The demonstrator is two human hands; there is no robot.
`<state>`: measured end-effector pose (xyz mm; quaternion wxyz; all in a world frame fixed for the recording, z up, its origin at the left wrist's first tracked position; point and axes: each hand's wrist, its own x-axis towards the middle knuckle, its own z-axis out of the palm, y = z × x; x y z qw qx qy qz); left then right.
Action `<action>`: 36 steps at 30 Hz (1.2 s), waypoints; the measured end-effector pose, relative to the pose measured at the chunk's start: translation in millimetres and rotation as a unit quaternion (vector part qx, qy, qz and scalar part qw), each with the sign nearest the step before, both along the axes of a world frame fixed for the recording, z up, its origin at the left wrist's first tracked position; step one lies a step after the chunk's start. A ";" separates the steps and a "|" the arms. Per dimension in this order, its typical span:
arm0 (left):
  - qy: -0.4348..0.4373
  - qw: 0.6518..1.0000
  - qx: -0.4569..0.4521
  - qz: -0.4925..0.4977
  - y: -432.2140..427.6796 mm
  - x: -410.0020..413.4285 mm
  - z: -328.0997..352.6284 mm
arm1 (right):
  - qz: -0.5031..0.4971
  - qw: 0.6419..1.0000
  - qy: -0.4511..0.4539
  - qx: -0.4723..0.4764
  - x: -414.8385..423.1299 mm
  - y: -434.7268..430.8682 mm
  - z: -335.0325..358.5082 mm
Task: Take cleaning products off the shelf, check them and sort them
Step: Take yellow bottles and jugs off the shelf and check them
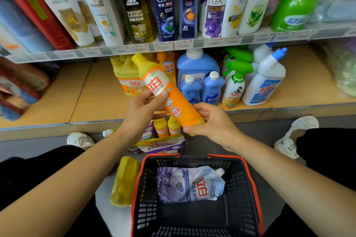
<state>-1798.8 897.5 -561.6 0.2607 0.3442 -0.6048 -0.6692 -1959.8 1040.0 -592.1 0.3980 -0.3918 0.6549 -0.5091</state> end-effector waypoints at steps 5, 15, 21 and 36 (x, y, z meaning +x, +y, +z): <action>-0.121 0.991 -0.015 0.053 -9.3 8.3 -8.1 | -0.113 0.990 0.063 -0.061 -11.6 -2.6 9.0; -0.106 0.932 -0.321 -0.128 -5.6 5.0 -4.0 | -0.076 0.977 0.057 -0.189 -17.1 -1.5 45.5; -0.112 0.914 -0.361 -0.148 -4.4 8.5 -4.1 | -0.042 0.973 0.040 -0.222 -13.1 2.3 53.6; -0.101 0.932 -0.319 -0.143 -0.9 9.1 -7.4 | -0.018 0.960 -0.018 -0.278 -1.7 1.7 55.1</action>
